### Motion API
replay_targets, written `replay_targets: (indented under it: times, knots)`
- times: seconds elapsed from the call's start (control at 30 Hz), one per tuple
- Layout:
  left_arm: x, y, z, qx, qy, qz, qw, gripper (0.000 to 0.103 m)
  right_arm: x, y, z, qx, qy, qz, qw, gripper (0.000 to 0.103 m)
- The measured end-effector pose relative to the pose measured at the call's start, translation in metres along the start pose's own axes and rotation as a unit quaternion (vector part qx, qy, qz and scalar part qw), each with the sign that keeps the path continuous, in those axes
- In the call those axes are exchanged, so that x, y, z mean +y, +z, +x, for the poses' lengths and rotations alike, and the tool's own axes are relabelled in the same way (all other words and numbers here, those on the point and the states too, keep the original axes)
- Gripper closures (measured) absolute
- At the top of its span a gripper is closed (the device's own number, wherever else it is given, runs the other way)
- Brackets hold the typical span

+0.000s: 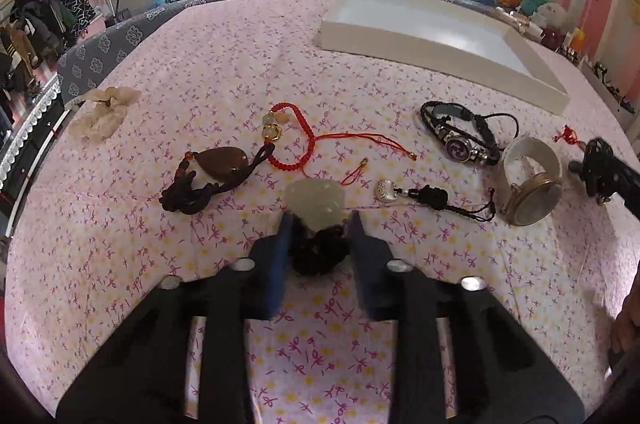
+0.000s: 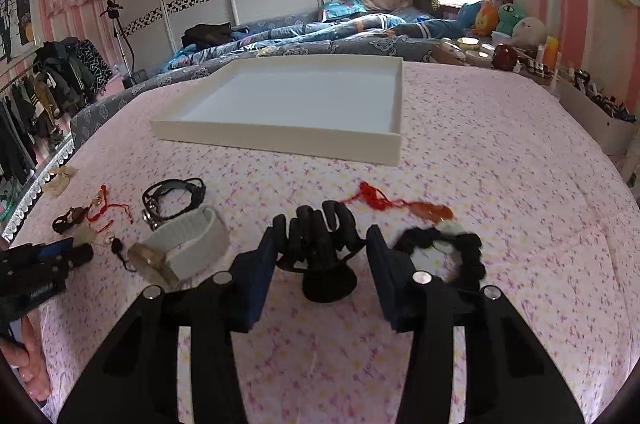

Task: Organize jewelry
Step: 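Grasp the black hand-shaped stand with the right tool while the left tool grasps the jade pendant, then carry the hand stand and jade pendant in both tools over the white tray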

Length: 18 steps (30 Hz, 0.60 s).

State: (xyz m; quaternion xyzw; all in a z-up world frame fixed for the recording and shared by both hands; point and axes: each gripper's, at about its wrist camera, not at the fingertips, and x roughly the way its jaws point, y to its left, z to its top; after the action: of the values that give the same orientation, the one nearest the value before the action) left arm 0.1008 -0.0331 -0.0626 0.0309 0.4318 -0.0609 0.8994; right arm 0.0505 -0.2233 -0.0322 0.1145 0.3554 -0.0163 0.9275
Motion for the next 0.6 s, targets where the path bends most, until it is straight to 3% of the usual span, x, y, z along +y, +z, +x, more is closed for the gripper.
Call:
replay_targets:
  times: [0.17, 0.6]
  knots:
    - [0.001, -0.003, -0.006, -0.013, -0.012, -0.003, 0.9998, 0.084, -0.013, -0.008, -0.012, -0.006, 0.002, 0.014, 1.0, 0.057]
    - [-0.007, 0.005, -0.039, -0.05, -0.012, 0.006, 0.9987, 0.084, -0.031, -0.001, -0.046, -0.046, 0.005, 0.022, 0.999, 0.057]
